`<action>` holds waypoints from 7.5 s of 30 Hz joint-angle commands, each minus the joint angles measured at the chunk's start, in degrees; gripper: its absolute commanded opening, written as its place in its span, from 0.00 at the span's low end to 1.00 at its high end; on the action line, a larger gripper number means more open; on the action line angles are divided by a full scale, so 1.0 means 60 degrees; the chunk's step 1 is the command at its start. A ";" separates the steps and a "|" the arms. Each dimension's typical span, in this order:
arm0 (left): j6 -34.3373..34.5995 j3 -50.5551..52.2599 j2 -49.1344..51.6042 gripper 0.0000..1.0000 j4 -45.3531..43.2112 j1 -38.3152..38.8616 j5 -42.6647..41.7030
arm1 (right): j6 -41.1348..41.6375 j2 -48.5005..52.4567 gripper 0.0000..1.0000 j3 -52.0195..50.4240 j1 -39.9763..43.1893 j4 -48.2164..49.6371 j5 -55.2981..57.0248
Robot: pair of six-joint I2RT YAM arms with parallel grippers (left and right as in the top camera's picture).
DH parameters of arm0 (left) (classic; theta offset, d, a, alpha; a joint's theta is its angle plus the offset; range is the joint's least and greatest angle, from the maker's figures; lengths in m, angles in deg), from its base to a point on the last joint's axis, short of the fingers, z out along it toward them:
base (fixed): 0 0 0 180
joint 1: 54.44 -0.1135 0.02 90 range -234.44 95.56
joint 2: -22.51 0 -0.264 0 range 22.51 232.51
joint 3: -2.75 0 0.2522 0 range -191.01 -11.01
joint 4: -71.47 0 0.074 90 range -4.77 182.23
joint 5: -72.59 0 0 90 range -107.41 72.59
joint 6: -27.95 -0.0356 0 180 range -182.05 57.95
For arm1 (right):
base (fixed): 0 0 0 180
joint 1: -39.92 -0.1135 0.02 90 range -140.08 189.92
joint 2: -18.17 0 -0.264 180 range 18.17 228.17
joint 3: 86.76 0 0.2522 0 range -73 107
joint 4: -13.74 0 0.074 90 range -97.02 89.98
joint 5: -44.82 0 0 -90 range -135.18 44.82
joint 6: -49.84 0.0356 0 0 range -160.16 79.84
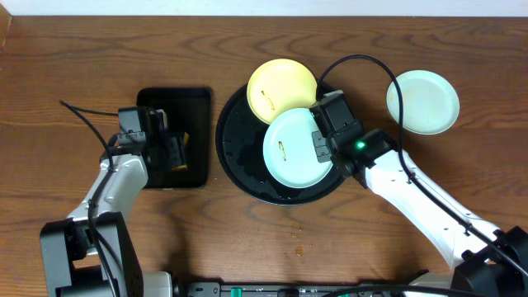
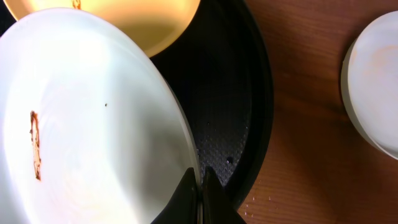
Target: Clean dirty plates on tray and stack at the side
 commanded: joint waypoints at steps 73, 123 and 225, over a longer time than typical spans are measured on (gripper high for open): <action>0.0732 0.0466 0.0153 0.74 -0.0838 0.0102 0.0240 | 0.0681 0.0149 0.01 0.0044 -0.0069 0.0036 0.0025; 0.0736 0.0466 0.0157 0.61 -0.0834 0.0102 0.0240 | 0.0827 0.1963 0.20 -0.0667 0.1468 0.0790 -0.3060; 0.0259 0.0204 -0.2284 0.07 -0.2393 0.0073 -0.1151 | 0.0831 0.1963 0.01 -0.1894 0.1475 0.2539 -0.3402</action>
